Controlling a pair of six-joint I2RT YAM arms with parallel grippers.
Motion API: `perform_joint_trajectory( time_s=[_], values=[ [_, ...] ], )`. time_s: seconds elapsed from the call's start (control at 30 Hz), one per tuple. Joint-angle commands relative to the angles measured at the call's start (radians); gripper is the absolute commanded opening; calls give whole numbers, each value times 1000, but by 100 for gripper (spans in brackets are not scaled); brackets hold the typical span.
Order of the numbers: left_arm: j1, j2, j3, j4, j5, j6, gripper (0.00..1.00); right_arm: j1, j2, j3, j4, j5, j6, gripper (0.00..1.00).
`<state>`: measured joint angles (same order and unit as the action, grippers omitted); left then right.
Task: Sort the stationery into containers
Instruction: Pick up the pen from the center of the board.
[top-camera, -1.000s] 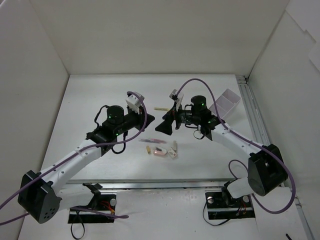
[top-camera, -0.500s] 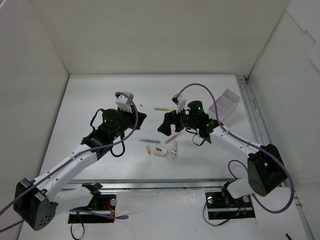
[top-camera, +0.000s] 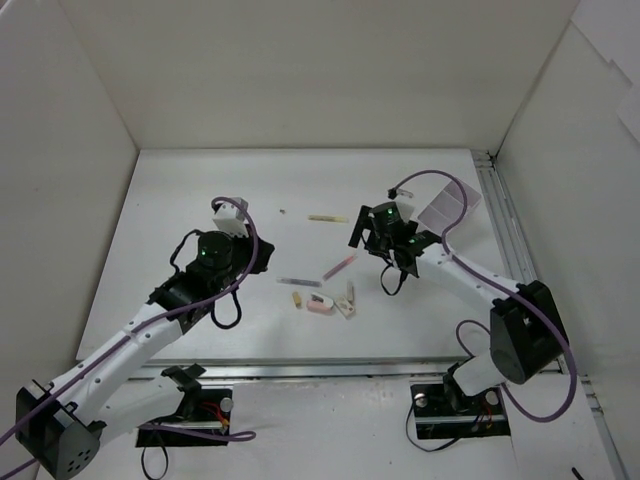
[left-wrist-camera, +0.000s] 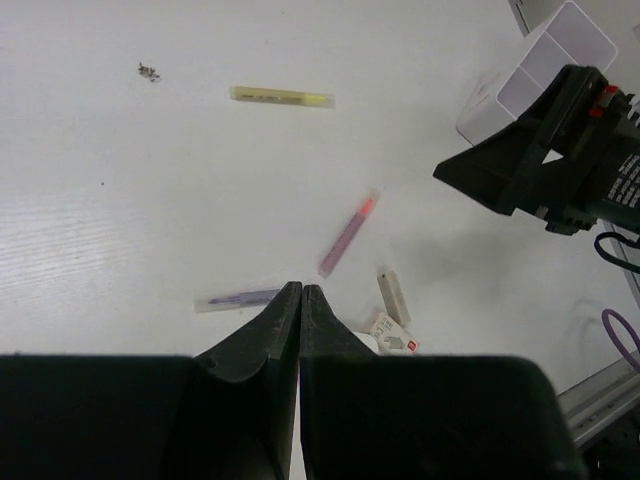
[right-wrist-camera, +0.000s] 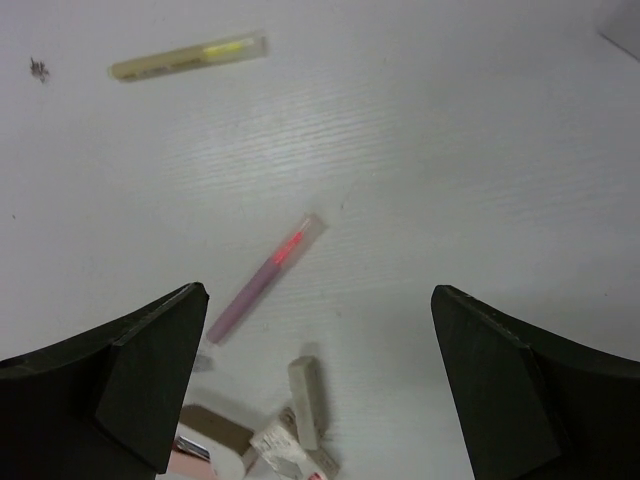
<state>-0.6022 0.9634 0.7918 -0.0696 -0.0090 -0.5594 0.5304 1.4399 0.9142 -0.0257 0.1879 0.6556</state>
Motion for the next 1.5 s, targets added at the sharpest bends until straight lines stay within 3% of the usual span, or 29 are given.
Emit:
perform_joint_trajectory(
  time_s=[0.0, 0.03, 0.1, 0.13, 0.17, 0.2, 0.27, 0.57, 0.67, 0.73, 0.83, 1.0, 1.2, 1.4, 1.47],
  values=[
    [-2, -11, 38, -38, -46, -62, 0, 6, 89, 129, 1, 110, 108, 92],
    [-2, -6, 46, -67, -64, -65, 0, 11, 115, 149, 0, 102, 116, 90],
    [-2, -3, 55, -113, -75, -69, 14, 13, 191, 204, -6, 82, 125, 86],
    [-2, -5, 64, -125, -89, -69, 36, 10, 215, 218, -19, 75, 137, 83],
    [-2, -6, 67, -139, -91, -65, 47, 13, 249, 244, -25, 71, 145, 82],
    [-2, -15, 69, -159, -98, -63, 69, 16, 263, 250, -31, 65, 153, 80],
    [-2, -26, 60, -171, -114, -62, 99, 23, 293, 258, -40, 65, 174, 78],
    [-2, -72, 32, -240, -187, -76, 100, 72, 484, 429, -115, 68, 182, 78],
    [-2, -92, 15, -245, -195, -79, 100, 74, 534, 465, -137, 68, 199, 74],
    [-2, -106, 11, -257, -207, -79, 100, 77, 562, 488, -182, 55, 205, 63],
    [-2, -127, 11, -291, -239, -85, 100, 77, 591, 526, -238, 44, 210, 58],
    [7, -164, -6, -306, -270, -83, 100, 83, 550, 489, -264, 77, 205, 59],
    [7, -178, -9, -309, -278, -82, 100, 95, 585, 500, -276, 59, 185, 35],
    [7, -178, 4, -320, -302, -62, 100, 109, 582, 512, -278, 102, 179, 2],
    [7, -173, 7, -309, -299, -50, 100, 112, 565, 537, -278, 128, 164, 0]
  ],
)
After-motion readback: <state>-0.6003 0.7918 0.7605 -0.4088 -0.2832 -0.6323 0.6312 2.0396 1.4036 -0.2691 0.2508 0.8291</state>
